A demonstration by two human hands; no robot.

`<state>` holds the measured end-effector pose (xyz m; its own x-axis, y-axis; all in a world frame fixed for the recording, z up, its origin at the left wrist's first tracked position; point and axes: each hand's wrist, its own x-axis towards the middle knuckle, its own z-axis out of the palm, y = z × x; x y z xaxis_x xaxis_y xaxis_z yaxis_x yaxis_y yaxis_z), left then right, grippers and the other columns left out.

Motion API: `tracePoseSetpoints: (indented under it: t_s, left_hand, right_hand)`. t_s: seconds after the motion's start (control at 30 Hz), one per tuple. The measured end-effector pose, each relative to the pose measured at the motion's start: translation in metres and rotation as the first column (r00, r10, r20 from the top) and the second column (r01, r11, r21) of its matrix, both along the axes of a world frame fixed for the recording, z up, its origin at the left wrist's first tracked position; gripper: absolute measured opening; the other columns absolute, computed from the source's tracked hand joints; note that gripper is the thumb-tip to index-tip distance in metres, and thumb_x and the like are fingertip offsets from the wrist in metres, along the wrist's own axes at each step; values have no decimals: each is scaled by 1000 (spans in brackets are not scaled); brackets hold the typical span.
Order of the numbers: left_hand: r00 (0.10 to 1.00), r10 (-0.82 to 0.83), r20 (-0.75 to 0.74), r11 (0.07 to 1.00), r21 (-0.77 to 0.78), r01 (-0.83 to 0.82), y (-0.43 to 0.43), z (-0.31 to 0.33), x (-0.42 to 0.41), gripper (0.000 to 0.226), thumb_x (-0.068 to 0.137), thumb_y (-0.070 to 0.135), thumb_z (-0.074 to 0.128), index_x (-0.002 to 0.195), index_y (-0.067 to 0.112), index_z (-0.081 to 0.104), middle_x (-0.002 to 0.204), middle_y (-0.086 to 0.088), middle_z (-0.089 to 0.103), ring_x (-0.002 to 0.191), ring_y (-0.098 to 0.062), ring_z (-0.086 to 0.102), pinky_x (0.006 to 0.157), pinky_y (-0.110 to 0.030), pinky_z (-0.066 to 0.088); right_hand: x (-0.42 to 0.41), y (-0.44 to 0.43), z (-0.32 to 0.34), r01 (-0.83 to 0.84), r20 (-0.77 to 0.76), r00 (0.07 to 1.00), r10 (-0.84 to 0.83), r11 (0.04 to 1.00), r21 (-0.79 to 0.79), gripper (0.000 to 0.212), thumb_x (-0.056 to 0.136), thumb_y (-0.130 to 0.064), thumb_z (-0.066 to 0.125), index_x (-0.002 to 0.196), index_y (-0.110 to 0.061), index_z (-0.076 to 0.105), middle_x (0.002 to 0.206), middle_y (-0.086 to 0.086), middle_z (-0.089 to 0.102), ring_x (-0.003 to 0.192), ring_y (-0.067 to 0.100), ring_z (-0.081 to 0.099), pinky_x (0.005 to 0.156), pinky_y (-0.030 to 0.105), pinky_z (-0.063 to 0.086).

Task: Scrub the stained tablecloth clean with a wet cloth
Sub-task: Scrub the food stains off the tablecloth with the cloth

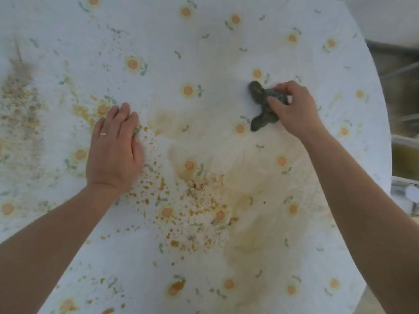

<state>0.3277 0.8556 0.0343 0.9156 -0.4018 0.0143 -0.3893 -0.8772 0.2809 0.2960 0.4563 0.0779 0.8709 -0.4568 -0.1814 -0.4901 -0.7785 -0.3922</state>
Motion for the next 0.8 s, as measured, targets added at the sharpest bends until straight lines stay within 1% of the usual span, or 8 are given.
tracePoseSetpoints:
  t_s: [0.1, 0.17, 0.3, 0.43, 0.53, 0.67, 0.73, 0.8]
  left_hand:
    - [1000, -9, 17, 1000, -3, 9, 2, -1, 0, 54, 102, 24, 35, 150, 1, 45, 164, -17, 35, 155, -33, 25, 127, -51, 17]
    - [1000, -11, 27, 1000, -6, 11, 3, -2, 0, 54, 103, 24, 35, 150, 1, 45, 164, -17, 35, 155, -33, 26, 127, -52, 18]
    - [999, -9, 36, 1000, -21, 10, 1, -4, 0, 54, 103, 24, 35, 150, 0, 45, 163, -17, 36, 154, -33, 27, 126, -54, 20]
    - [999, -5, 34, 1000, -16, 5, 0, -3, 0, 54, 103, 24, 34, 151, 1, 45, 164, -16, 36, 154, -32, 27, 126, -53, 21]
    - [999, -8, 32, 1000, -9, 8, 1, -4, -1, 54, 103, 24, 35, 151, 2, 45, 164, -15, 36, 154, -32, 27, 126, -52, 21]
    - [999, -22, 48, 1000, -4, 23, 4, -5, -1, 54, 102, 25, 37, 150, 2, 45, 163, -16, 36, 154, -33, 28, 125, -53, 23]
    - [998, -20, 53, 1000, 4, 20, 3, -4, 0, 53, 103, 24, 36, 150, 2, 45, 163, -17, 37, 154, -33, 29, 125, -53, 23]
    - [999, -20, 42, 1000, 23, 19, 2, -3, 1, 54, 103, 24, 35, 151, 2, 44, 164, -16, 35, 155, -33, 27, 126, -52, 22]
  right_hand:
    - [-19, -33, -6, 201, -52, 976, -211, 967, -155, 35, 98, -39, 49, 125, -24, 65, 130, 14, 52, 98, 34, 62, 82, 36, 47]
    - [-30, -41, -6, 320, -32, 941, -336, 918, -234, 31, 99, -25, 44, 125, -16, 60, 131, 17, 46, 96, 38, 59, 78, 37, 43]
    - [-20, -13, -9, 443, 132, 893, -430, 892, -91, 35, 99, -15, 33, 126, -11, 55, 128, 12, 48, 91, 26, 52, 78, 29, 34]
    - [6, 60, -19, 264, 181, 953, -241, 958, -111, 45, 98, -53, 44, 116, -14, 55, 122, 5, 46, 91, 28, 57, 77, 33, 42]
    - [10, 139, -23, -71, 164, 982, 94, 988, -139, 38, 95, -52, 53, 109, -18, 55, 115, 0, 48, 86, 21, 56, 67, 32, 45]
    - [-12, 216, -26, -638, 190, 728, 659, 752, -164, 27, 95, -44, 60, 104, -18, 62, 105, 1, 56, 79, 20, 60, 51, 30, 45]
    - [3, 192, -26, -644, 143, 734, 664, 747, -164, 28, 99, -45, 53, 116, -24, 61, 111, 0, 55, 79, 23, 63, 59, 31, 44]
    - [31, 147, -26, -460, 109, 865, 490, 861, -218, 32, 101, -48, 44, 128, -33, 55, 121, 2, 50, 82, 28, 61, 71, 36, 48]
